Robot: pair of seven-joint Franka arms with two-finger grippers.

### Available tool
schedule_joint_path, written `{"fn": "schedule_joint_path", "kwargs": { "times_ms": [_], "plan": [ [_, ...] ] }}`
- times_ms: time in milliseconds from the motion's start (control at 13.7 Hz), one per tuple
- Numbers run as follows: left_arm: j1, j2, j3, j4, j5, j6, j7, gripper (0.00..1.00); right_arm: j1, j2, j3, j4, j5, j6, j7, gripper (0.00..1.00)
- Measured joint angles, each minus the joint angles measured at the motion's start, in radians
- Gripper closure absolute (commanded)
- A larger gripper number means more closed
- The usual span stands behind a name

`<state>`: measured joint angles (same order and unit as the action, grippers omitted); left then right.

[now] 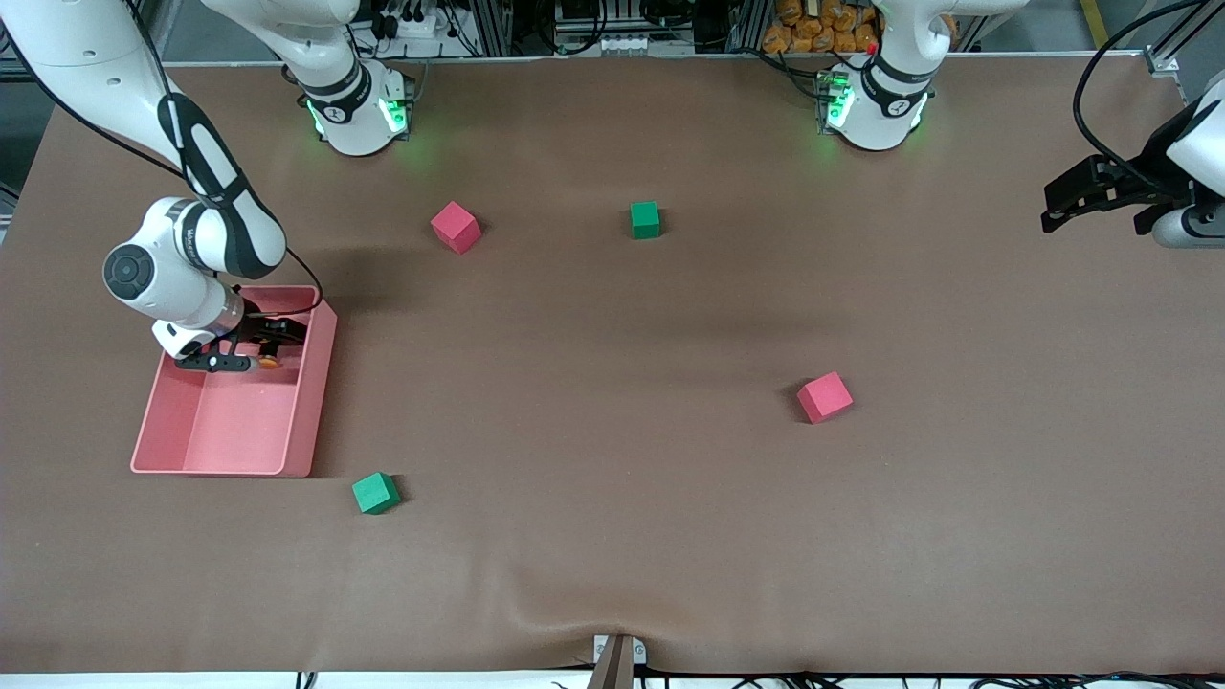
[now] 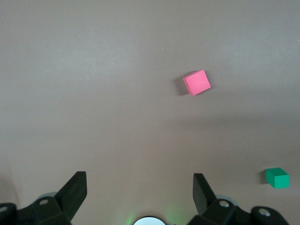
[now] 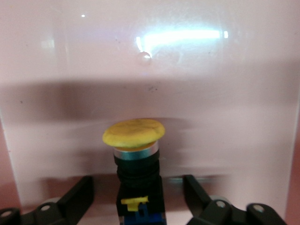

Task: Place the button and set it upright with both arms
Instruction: 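Close the right gripper around the black body of the button, then lift the button out of the tray with the right gripper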

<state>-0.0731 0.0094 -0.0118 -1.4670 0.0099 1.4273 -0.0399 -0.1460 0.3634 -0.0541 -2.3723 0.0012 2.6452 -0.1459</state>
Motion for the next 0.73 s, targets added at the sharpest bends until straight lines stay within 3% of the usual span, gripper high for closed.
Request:
{"fn": "schedule_joint_path", "kwargs": {
  "times_ms": [512,732],
  "plan": [
    [0.000,0.000,0.000,0.000,0.000,0.000,0.000,0.00,0.000,-0.008,0.001,0.007,0.000,0.007,0.000,1.00],
    [0.000,0.000,0.000,0.000,0.000,0.000,0.000,0.00,0.000,-0.072,0.002,0.019,0.000,-0.041,0.000,1.00]
  ]
}}
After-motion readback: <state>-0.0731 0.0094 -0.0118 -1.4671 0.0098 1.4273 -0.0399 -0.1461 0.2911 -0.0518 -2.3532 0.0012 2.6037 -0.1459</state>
